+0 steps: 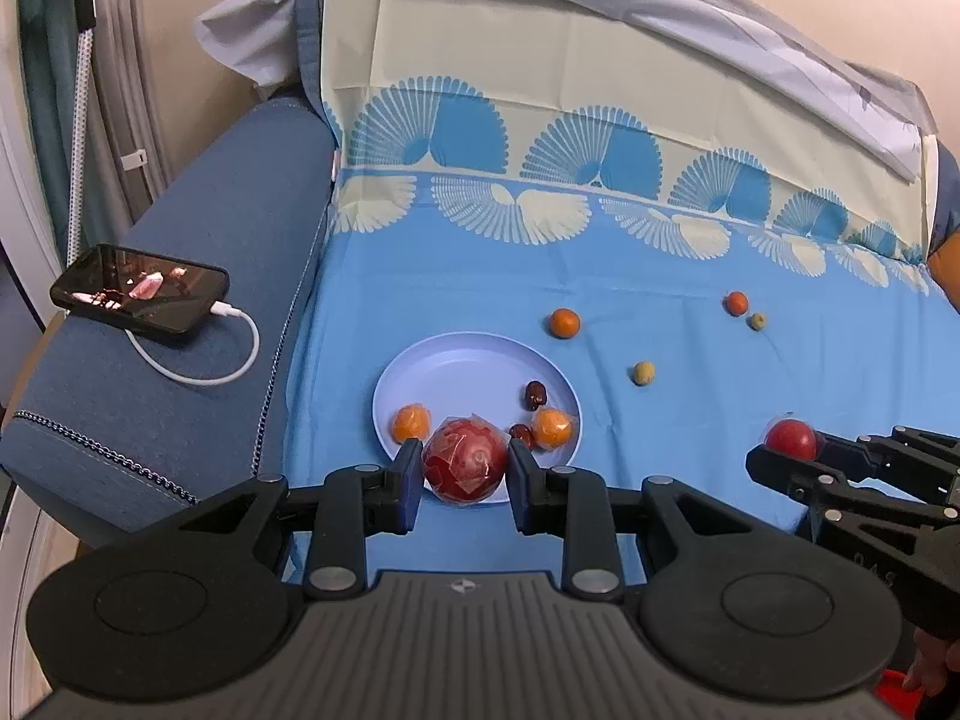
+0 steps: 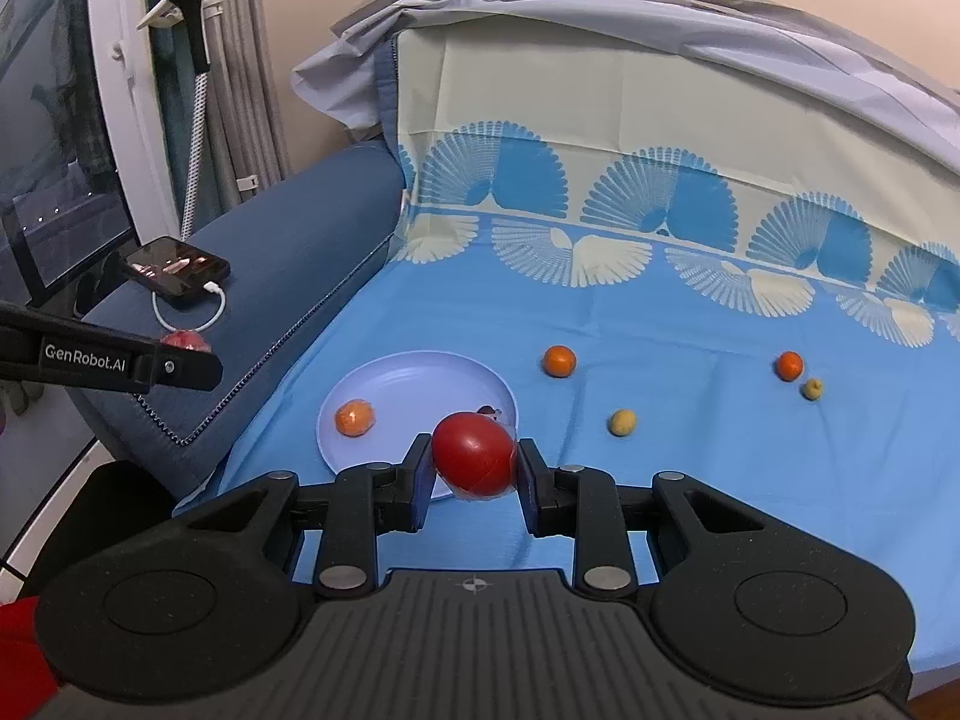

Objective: Organize fruits
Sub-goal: 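Carry the red plum in the left gripper to the plate while the right carries the tomato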

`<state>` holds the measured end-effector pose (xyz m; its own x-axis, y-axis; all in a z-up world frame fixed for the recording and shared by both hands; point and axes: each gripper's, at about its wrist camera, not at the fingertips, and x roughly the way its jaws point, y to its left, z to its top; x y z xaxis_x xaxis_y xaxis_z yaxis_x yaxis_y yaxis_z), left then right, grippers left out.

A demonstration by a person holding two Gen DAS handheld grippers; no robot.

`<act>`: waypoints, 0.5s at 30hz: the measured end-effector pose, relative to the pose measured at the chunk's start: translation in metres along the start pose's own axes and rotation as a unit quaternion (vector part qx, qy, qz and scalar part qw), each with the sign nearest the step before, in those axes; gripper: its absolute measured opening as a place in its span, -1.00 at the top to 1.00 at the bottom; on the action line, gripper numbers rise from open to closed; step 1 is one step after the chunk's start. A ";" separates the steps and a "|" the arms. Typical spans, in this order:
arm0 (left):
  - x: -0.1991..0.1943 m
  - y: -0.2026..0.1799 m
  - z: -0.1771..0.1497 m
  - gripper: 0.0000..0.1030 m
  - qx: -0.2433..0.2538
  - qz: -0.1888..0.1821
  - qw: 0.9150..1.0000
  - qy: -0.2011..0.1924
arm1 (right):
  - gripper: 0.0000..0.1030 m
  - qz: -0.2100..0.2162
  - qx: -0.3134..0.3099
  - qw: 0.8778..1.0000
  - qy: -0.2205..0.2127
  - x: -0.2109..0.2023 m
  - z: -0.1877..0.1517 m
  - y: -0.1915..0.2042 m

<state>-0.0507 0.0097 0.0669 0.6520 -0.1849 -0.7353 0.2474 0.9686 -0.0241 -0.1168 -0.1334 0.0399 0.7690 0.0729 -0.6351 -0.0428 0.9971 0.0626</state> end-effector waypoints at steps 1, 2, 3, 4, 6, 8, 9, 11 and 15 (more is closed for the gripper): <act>-0.001 0.000 0.000 0.37 0.000 0.001 1.000 0.000 | 0.41 0.001 -0.002 1.000 -0.001 0.000 0.001 0.001; -0.001 -0.001 0.000 0.37 0.000 0.002 1.000 0.000 | 0.41 0.001 -0.004 1.000 -0.001 0.000 0.001 0.001; -0.001 -0.001 0.000 0.37 0.000 0.002 1.000 0.000 | 0.41 0.002 -0.005 1.000 -0.002 0.000 0.002 -0.001; -0.001 -0.001 0.000 0.37 0.000 0.003 1.000 0.000 | 0.41 0.002 -0.006 1.000 -0.002 0.000 0.002 -0.001; 0.000 -0.001 0.000 0.37 -0.001 0.005 1.000 0.001 | 0.41 0.002 -0.006 1.000 -0.001 0.000 0.002 -0.001; 0.002 -0.001 -0.002 0.37 -0.002 0.004 1.000 0.007 | 0.41 0.003 -0.003 1.000 0.003 0.000 0.001 -0.001; 0.003 -0.001 -0.002 0.37 -0.002 0.004 1.000 0.010 | 0.41 0.003 -0.003 1.000 0.004 0.000 0.000 -0.001; 0.006 -0.001 -0.003 0.37 -0.001 0.004 1.000 0.015 | 0.41 0.002 -0.006 1.000 0.004 0.001 0.001 0.000; 0.009 0.004 -0.003 0.37 -0.003 0.006 1.000 0.017 | 0.41 0.003 -0.010 1.000 0.007 0.003 0.001 0.002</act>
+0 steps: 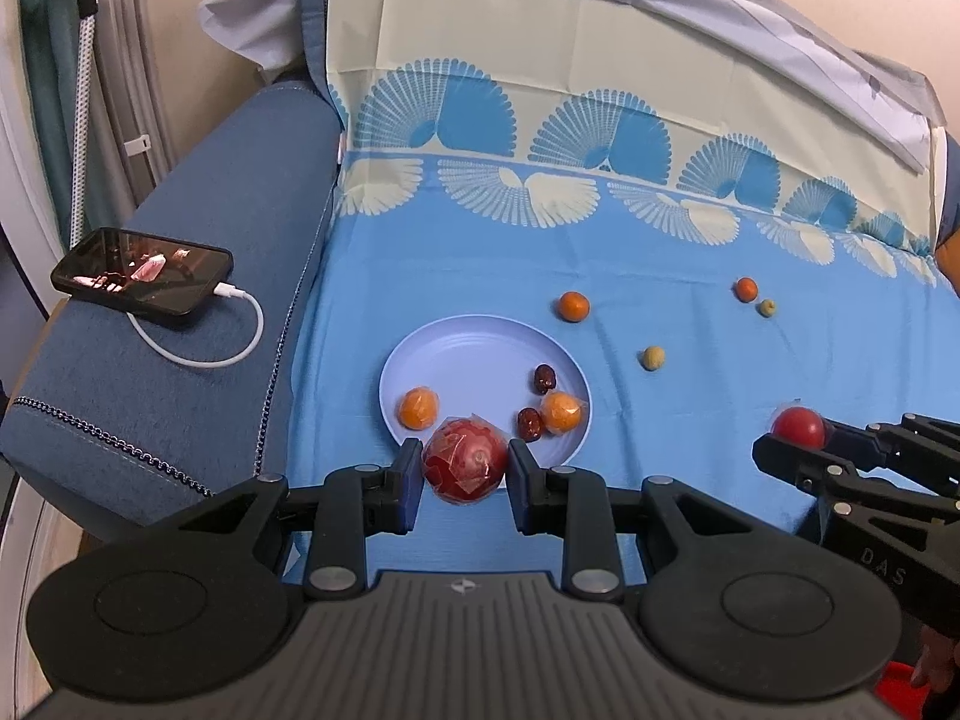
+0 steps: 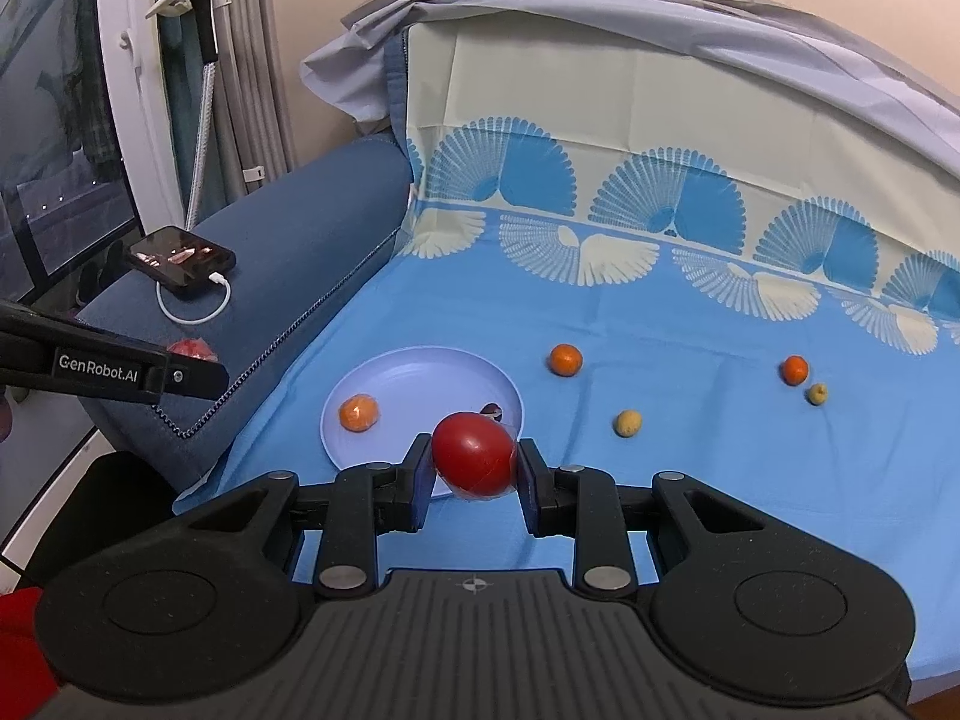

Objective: Organize fruits
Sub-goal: 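Carry the red plum in the left gripper to the plate while the right carries the tomato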

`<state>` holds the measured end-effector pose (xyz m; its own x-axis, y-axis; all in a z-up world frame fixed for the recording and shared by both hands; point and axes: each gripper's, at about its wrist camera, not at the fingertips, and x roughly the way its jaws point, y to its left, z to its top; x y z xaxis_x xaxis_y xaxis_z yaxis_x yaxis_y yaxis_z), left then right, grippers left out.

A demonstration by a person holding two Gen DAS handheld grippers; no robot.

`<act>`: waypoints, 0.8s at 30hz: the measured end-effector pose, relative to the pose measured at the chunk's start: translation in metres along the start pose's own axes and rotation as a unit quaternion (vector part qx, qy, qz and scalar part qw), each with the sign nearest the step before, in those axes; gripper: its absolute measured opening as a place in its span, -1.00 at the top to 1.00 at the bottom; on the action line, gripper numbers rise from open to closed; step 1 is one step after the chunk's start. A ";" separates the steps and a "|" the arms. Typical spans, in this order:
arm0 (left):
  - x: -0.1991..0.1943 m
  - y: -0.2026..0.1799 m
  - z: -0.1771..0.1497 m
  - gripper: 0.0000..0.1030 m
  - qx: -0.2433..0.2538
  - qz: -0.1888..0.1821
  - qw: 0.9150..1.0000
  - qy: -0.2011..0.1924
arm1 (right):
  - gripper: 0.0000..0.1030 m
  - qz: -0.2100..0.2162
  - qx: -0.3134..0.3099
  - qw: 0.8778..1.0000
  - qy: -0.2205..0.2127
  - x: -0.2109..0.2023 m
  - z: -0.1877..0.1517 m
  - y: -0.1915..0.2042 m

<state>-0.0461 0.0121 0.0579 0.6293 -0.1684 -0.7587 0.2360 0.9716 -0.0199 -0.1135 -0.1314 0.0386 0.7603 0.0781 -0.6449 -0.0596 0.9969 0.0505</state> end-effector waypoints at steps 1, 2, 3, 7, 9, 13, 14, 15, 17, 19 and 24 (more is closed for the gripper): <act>0.001 0.001 0.000 0.37 -0.001 0.000 1.000 0.000 | 0.41 0.000 0.000 1.000 0.001 0.001 0.000 0.000; 0.001 0.002 0.000 0.37 -0.002 0.000 1.000 0.000 | 0.41 0.000 -0.001 1.000 0.003 0.002 0.000 0.000; 0.002 0.003 0.000 0.37 -0.002 0.001 1.000 0.001 | 0.41 0.001 -0.002 1.000 0.004 0.003 0.001 0.001; 0.009 0.005 0.000 0.37 0.000 0.006 1.000 0.013 | 0.41 0.002 -0.007 1.000 0.009 0.007 0.001 0.003; 0.013 0.007 -0.001 0.37 -0.001 0.009 1.000 0.019 | 0.41 0.003 -0.009 1.000 0.011 0.010 0.001 0.004; 0.020 0.011 0.000 0.37 -0.003 0.010 1.000 0.027 | 0.41 0.003 -0.011 1.000 0.019 0.016 0.002 0.005; 0.022 0.012 0.000 0.37 -0.004 0.010 1.000 0.028 | 0.41 0.003 -0.011 1.000 0.022 0.018 0.003 0.005; 0.024 0.013 0.001 0.37 -0.004 0.011 0.999 0.030 | 0.41 0.003 -0.011 1.000 0.023 0.019 0.003 0.005; 0.028 0.015 0.002 0.37 -0.006 0.012 0.999 0.034 | 0.41 0.004 -0.010 1.000 0.027 0.024 0.004 0.004; 0.032 0.017 0.004 0.37 -0.008 0.014 0.999 0.037 | 0.41 0.005 -0.010 0.999 0.031 0.029 0.005 0.003; 0.047 0.019 0.011 0.37 -0.009 0.019 0.999 0.045 | 0.41 0.008 -0.004 0.999 0.040 0.046 0.010 0.003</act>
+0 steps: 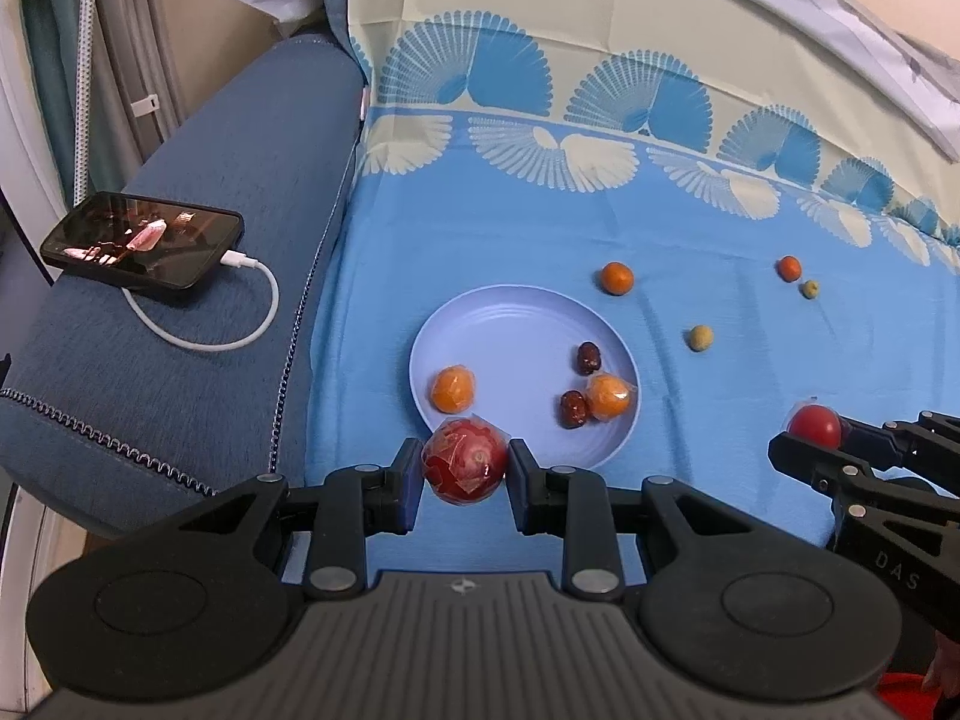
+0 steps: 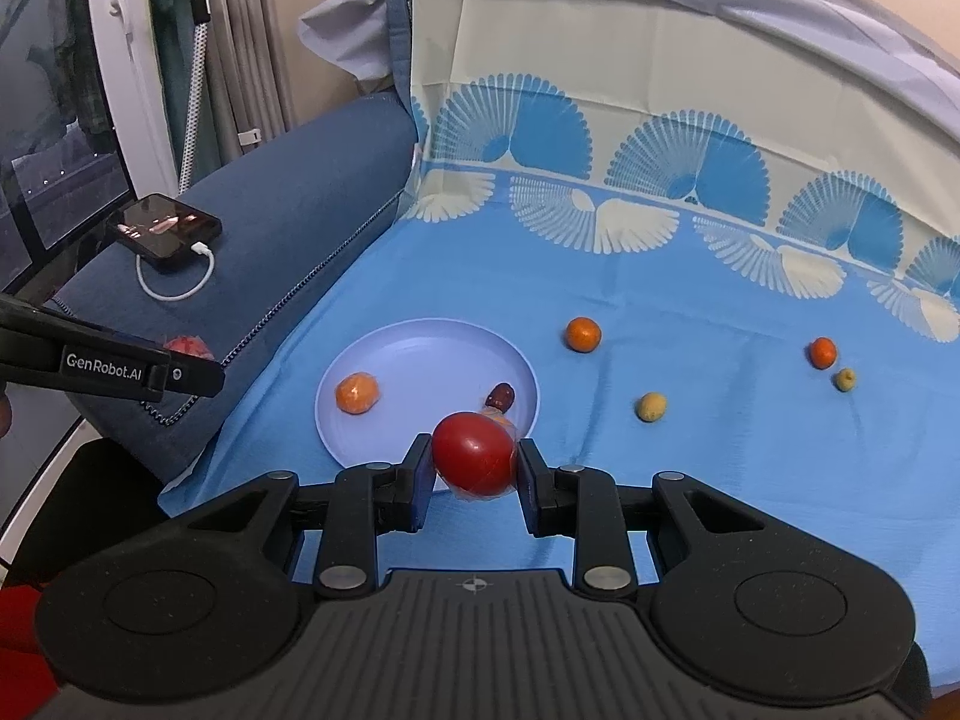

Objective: Organize fruits
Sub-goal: 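Carry the red plum in the left gripper to the plate while the right carries the tomato, then open both grippers to release the plum and tomato onto the plate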

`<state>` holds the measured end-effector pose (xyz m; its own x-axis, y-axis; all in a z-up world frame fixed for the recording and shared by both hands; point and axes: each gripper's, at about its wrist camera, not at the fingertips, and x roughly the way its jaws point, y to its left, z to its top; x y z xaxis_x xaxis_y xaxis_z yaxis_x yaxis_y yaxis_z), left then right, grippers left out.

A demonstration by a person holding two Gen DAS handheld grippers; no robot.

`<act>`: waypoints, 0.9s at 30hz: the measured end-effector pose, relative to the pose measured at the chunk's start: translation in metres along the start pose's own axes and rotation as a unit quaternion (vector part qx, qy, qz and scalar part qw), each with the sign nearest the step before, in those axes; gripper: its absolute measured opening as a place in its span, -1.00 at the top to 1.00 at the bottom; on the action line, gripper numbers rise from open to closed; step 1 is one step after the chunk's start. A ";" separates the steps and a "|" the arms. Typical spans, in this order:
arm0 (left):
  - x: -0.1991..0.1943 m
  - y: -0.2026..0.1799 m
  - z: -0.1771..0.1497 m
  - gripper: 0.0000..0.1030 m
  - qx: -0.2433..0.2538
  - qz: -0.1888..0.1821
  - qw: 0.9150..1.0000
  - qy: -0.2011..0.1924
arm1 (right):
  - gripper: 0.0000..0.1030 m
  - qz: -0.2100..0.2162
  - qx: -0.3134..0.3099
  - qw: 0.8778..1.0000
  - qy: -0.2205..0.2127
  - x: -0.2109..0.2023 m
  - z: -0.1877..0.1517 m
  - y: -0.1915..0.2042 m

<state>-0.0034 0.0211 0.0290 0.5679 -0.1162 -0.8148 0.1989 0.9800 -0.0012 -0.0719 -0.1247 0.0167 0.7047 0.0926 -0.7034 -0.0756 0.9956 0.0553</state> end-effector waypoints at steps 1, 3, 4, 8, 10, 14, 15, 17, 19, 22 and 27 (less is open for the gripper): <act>0.003 0.000 0.002 0.37 0.000 0.000 1.000 0.002 | 0.41 0.001 0.001 1.000 0.002 0.004 0.001 0.000; 0.012 0.000 0.006 0.37 0.004 0.000 1.000 0.009 | 0.41 0.004 0.004 1.000 0.007 0.013 0.004 -0.001; 0.016 -0.001 0.009 0.37 0.006 0.001 1.000 0.012 | 0.41 0.005 0.005 1.000 0.009 0.018 0.006 -0.001; 0.037 -0.004 0.018 0.37 0.017 0.004 1.000 0.022 | 0.41 0.010 0.003 1.000 0.015 0.039 0.013 -0.002; 0.049 -0.005 0.024 0.37 0.021 0.004 0.999 0.030 | 0.41 0.012 0.000 1.000 0.017 0.051 0.017 -0.003; 0.077 -0.010 0.035 0.37 0.029 0.007 0.999 0.045 | 0.41 0.017 -0.004 1.000 0.025 0.077 0.023 -0.006; 0.084 -0.011 0.038 0.37 0.032 0.008 0.998 0.048 | 0.41 0.018 -0.003 0.999 0.029 0.084 0.024 -0.007; 0.099 -0.012 0.043 0.37 0.033 0.009 0.998 0.057 | 0.41 0.020 -0.002 0.999 0.035 0.098 0.026 -0.008; 0.112 -0.013 0.048 0.37 0.035 0.011 0.997 0.062 | 0.41 0.020 -0.007 0.999 0.040 0.111 0.028 -0.008; 0.132 -0.015 0.056 0.37 0.042 0.014 0.997 0.070 | 0.41 0.020 -0.023 0.998 0.051 0.132 0.028 -0.006; 0.162 -0.017 0.067 0.37 0.049 0.021 0.995 0.082 | 0.41 0.030 -0.038 0.996 0.075 0.159 0.025 -0.002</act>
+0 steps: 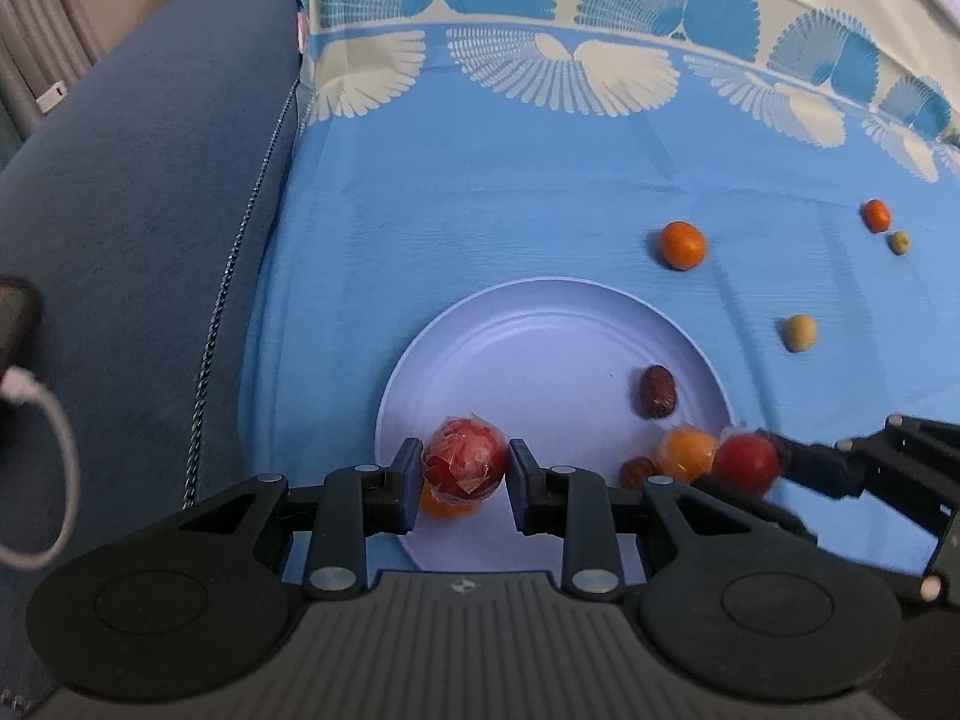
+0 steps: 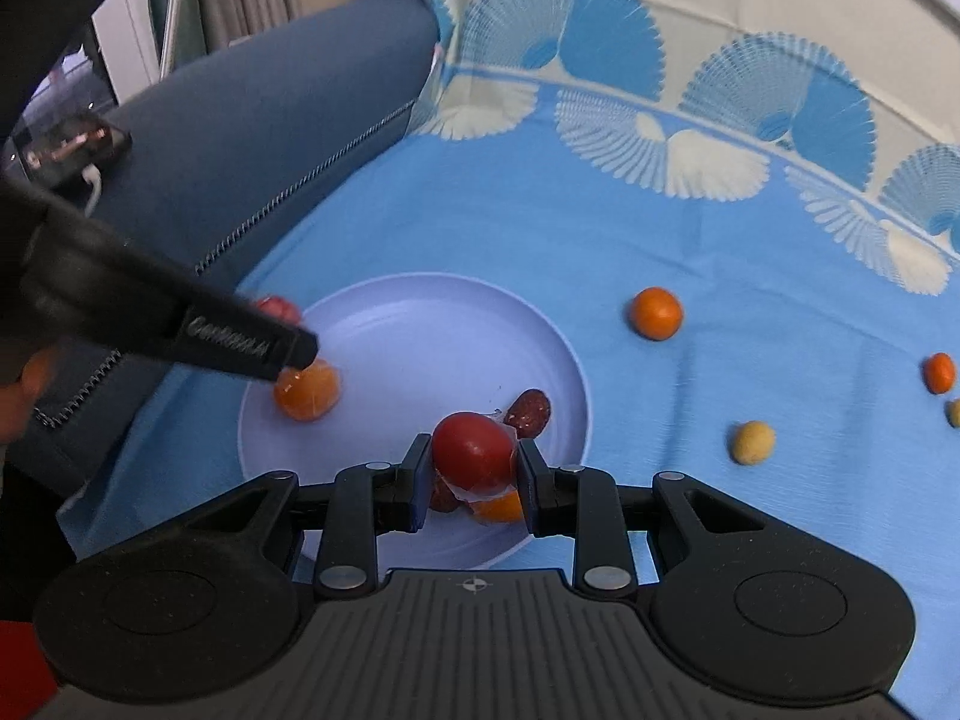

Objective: Organize fruits
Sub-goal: 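Open both grippers to release the plum and tomato onto the plate, then lift both tools away from the plate toward the remaining fruits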

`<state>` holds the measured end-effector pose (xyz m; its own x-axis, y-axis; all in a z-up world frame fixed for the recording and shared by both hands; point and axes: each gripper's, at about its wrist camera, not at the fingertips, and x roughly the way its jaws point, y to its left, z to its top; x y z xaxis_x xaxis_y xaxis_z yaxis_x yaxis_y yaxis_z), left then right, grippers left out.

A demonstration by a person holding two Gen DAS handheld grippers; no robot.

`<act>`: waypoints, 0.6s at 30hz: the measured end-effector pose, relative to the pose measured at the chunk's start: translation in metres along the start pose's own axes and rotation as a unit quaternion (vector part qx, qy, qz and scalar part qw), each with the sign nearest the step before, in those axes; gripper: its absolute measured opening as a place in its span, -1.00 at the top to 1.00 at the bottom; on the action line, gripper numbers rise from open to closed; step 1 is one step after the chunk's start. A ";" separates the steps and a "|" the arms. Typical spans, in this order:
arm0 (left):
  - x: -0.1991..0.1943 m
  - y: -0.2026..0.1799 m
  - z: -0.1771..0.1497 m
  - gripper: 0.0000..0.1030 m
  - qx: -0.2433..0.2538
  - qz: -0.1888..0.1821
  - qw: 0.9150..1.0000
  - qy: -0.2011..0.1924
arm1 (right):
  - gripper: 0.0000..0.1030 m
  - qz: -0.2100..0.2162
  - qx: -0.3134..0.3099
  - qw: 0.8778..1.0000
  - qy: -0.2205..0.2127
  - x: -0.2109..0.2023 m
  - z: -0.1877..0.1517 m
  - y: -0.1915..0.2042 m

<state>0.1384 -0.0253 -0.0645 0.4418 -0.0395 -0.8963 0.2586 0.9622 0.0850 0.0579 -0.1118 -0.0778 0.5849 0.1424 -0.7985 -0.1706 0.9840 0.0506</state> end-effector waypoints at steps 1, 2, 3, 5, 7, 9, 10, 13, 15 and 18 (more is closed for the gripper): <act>0.004 0.000 0.002 0.37 0.000 0.000 1.000 0.001 | 0.41 0.000 -0.003 1.000 0.002 0.005 0.001 0.000; 0.007 -0.001 0.005 0.37 0.001 0.001 1.000 0.001 | 0.41 -0.002 -0.006 1.000 0.002 0.008 0.001 0.001; 0.010 -0.001 0.007 0.37 0.002 0.003 1.000 0.002 | 0.40 -0.004 -0.010 1.000 0.003 0.012 0.002 0.001; 0.013 -0.001 0.010 0.21 0.004 0.000 1.000 0.002 | 0.35 -0.002 -0.011 1.000 0.002 0.017 0.004 -0.001; 0.010 -0.001 0.013 -0.59 0.000 -0.006 1.000 -0.005 | -0.08 0.000 -0.009 1.000 0.002 0.017 0.006 -0.002; 0.001 0.000 0.013 -0.99 -0.010 0.001 1.000 -0.028 | -0.53 -0.010 -0.013 1.000 -0.005 0.013 0.007 -0.002; -0.005 0.000 0.012 -0.99 -0.009 0.000 0.999 -0.039 | -0.70 -0.019 -0.019 1.000 -0.008 0.009 0.006 -0.001; -0.012 -0.004 0.008 -0.99 0.011 0.000 1.000 -0.022 | -0.87 -0.041 -0.034 0.999 -0.008 -0.005 -0.001 0.001; -0.018 -0.006 0.000 -0.99 0.015 0.009 1.000 -0.014 | -0.96 -0.047 -0.034 0.998 -0.004 -0.017 -0.008 0.004; -0.032 -0.009 -0.013 -0.99 0.017 0.015 1.000 -0.009 | -0.98 -0.049 -0.033 0.998 0.000 -0.038 -0.019 0.012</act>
<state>0.1105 -0.0293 -0.0425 0.4654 -0.0152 -0.8850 0.2736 0.9533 0.1276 0.0183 -0.1076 -0.0579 0.6020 0.0461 -0.7972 -0.1640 0.9842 -0.0669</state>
